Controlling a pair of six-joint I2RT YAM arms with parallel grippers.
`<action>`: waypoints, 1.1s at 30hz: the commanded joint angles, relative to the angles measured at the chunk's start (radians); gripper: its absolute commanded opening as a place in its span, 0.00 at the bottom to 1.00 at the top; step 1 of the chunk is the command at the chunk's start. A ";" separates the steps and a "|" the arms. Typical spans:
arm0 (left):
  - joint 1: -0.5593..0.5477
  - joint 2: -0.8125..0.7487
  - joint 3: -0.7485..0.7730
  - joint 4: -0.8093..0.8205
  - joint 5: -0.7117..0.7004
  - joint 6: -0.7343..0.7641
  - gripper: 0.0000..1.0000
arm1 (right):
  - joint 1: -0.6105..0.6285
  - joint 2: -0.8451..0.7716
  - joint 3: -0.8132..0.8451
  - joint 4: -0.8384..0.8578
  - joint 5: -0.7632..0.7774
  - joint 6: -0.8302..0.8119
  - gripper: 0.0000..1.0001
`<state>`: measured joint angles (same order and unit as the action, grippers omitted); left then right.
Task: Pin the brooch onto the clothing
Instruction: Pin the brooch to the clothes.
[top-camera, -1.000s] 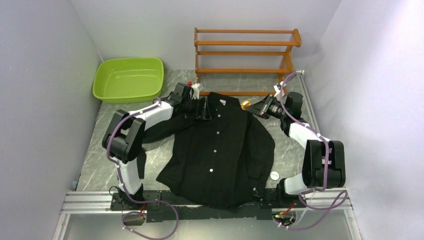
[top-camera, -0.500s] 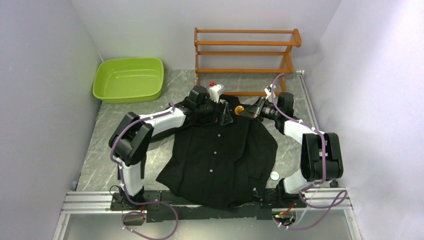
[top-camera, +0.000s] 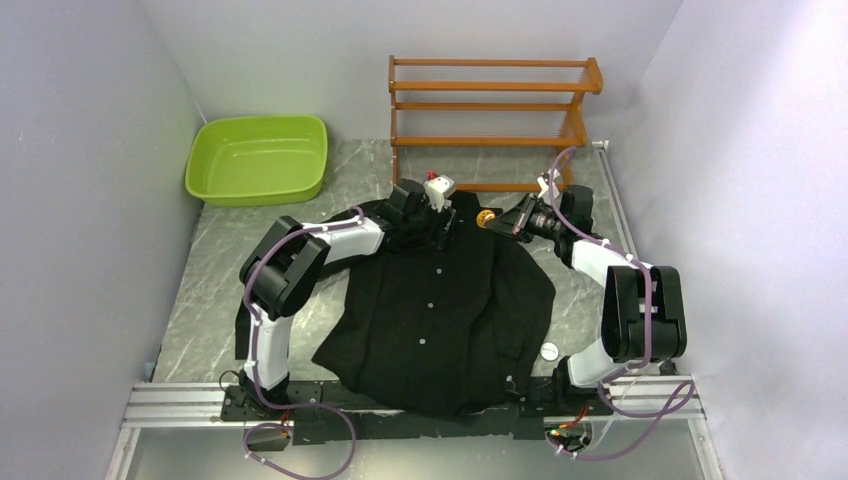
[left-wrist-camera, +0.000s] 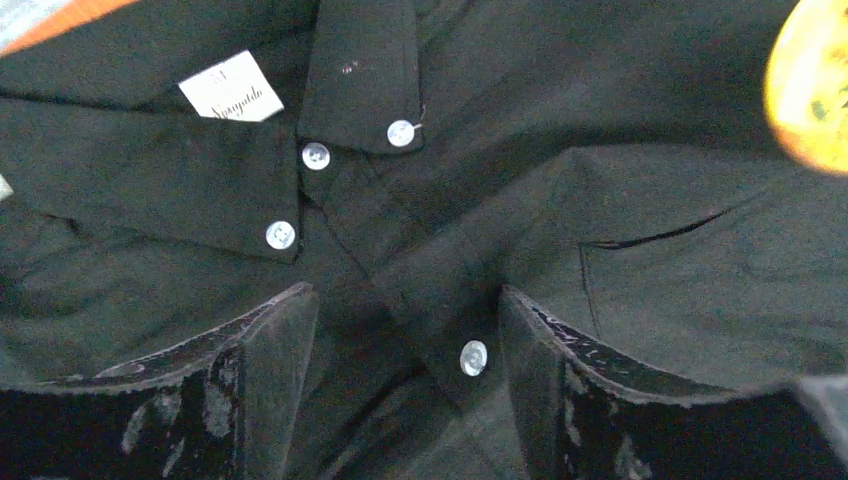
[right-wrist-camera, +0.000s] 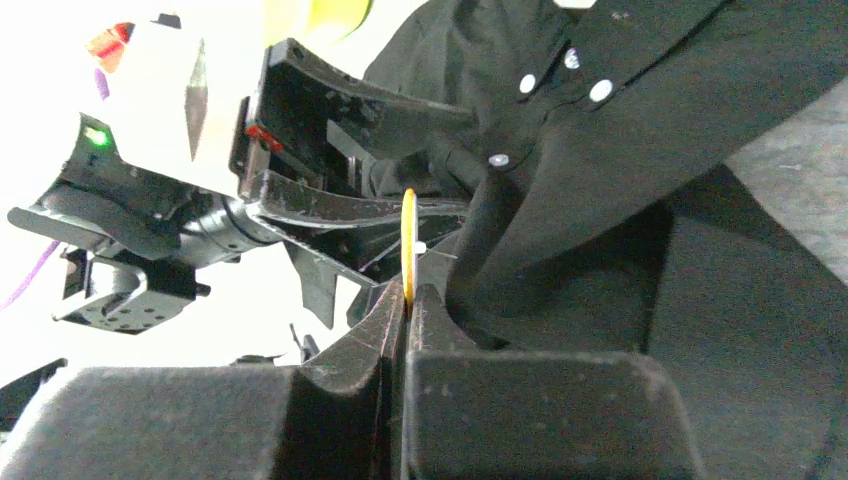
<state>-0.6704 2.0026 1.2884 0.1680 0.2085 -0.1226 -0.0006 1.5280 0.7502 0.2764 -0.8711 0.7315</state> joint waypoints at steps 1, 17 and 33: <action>-0.005 0.016 0.009 0.033 -0.009 0.046 0.64 | -0.036 0.003 -0.013 0.018 0.000 0.008 0.00; -0.006 0.000 0.021 -0.005 0.016 0.051 0.03 | -0.032 -0.050 -0.039 0.089 -0.057 0.059 0.00; -0.008 -0.013 0.016 -0.035 -0.010 0.056 0.03 | 0.044 0.017 -0.087 0.204 -0.007 0.159 0.00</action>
<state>-0.6731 2.0209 1.2846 0.1448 0.2108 -0.0891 0.0521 1.5349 0.6853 0.4099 -0.8986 0.8639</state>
